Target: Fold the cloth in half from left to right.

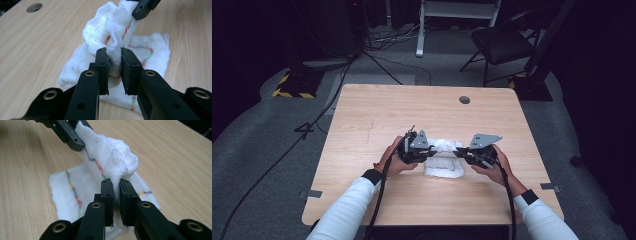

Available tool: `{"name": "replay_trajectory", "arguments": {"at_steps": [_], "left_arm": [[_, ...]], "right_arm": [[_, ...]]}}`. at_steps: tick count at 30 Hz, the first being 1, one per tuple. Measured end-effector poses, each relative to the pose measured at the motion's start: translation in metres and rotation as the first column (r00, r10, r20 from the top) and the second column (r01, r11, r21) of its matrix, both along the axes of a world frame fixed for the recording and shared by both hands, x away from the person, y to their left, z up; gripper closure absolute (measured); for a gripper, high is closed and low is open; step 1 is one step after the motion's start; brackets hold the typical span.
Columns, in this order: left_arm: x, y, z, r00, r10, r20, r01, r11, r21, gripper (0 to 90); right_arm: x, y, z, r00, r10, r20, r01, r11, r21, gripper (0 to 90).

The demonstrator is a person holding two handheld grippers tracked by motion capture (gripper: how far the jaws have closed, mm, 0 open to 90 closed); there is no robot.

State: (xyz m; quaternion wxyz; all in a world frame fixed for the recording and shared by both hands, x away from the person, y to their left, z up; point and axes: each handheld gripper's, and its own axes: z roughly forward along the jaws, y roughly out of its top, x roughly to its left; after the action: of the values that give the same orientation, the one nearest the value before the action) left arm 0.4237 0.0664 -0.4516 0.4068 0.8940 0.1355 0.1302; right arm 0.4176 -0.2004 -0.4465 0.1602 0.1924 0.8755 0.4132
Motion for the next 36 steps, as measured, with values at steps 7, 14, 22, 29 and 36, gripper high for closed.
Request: {"name": "replay_trajectory", "arguments": {"at_steps": [7,14,22,29,36], "left_arm": [[-0.005,-0.001,-0.009,1.0000,-0.003,0.002,0.003,0.9998,0.020,77.7],[-0.016,0.000,-0.016,0.9998,-0.020,-0.004,0.020,0.9986,0.050,76.5],[-0.028,0.001,-0.019,0.9980,-0.058,-0.027,0.059,0.9966,0.057,71.3],[-0.037,0.003,-0.021,0.9961,-0.075,-0.046,0.078,0.9952,0.060,69.9],[-0.044,0.003,-0.025,0.9938,-0.091,-0.064,0.096,0.9923,0.079,71.4]], "right_arm": [[-0.003,0.001,-0.008,0.9997,0.015,-0.018,-0.015,1.000,-0.012,80.6],[-0.013,0.000,-0.014,0.9974,0.060,-0.041,-0.061,0.998,-0.030,75.5],[-0.022,-0.002,-0.022,0.9955,0.068,-0.066,-0.072,0.995,-0.064,72.9],[-0.029,-0.008,-0.025,0.9943,0.067,-0.083,-0.073,0.994,-0.076,72.2],[-0.034,-0.011,-0.033,0.9929,0.071,-0.095,-0.081,0.991,-0.108,75.5]]}}
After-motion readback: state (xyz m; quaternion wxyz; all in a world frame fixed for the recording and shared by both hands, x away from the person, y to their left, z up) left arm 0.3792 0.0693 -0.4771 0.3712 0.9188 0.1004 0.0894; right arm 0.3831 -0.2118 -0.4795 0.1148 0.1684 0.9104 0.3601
